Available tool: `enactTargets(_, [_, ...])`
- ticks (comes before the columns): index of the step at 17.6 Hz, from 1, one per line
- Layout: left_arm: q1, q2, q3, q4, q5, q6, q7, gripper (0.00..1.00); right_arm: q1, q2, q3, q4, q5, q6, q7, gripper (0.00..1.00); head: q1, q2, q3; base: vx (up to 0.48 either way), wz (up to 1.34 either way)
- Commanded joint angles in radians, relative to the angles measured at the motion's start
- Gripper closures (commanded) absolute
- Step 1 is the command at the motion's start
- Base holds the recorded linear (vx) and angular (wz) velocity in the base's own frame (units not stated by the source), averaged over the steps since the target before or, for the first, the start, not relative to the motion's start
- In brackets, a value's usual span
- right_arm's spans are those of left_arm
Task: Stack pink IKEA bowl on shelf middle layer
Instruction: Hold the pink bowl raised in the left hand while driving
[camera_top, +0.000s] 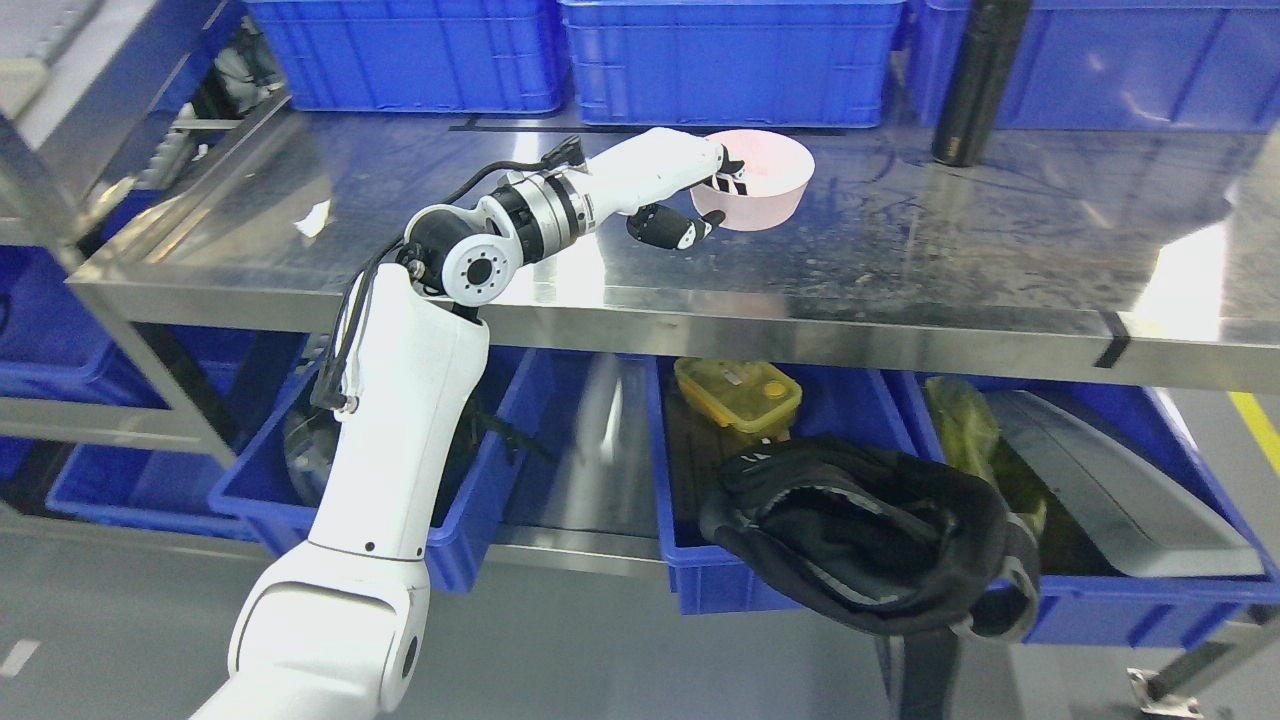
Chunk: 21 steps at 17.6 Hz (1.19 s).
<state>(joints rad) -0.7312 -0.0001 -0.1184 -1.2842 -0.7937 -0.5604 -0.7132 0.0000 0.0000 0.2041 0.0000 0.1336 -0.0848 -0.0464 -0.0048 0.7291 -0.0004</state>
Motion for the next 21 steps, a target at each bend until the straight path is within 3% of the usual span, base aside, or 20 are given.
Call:
enactTargets(1, [0.131,0.018,0.275,-0.308,0.146,-0.192,-0.037,0.99,0.015,-0.017,0.000,-0.017,0.000,0.000,0.000,0.00,0.0000,0.000,0.000,-0.026,0.60])
enactTargets(4, [0.228,0.018,0.264,-0.307,0.223,-0.225,-0.043,0.99,0.015,-0.017,0.000,-0.017,0.000,0.000,0.000,0.00,0.0000,0.000,0.000,-0.043,0.94])
enactTargets(7, [0.344,0.018,0.165,-0.305,0.232,-0.225,-0.039,0.99,0.015,-0.017,0.000,-0.017,0.000,0.000,0.000,0.00,0.0000,0.000,0.000,-0.040,1.11])
enactTargets(21, [0.375,0.018,0.149,-0.296,0.257,-0.225,-0.038,0.98,0.015,-0.017,0.000,-0.017,0.000,0.000,0.000,0.00,0.0000,0.001,0.000,0.038,1.26])
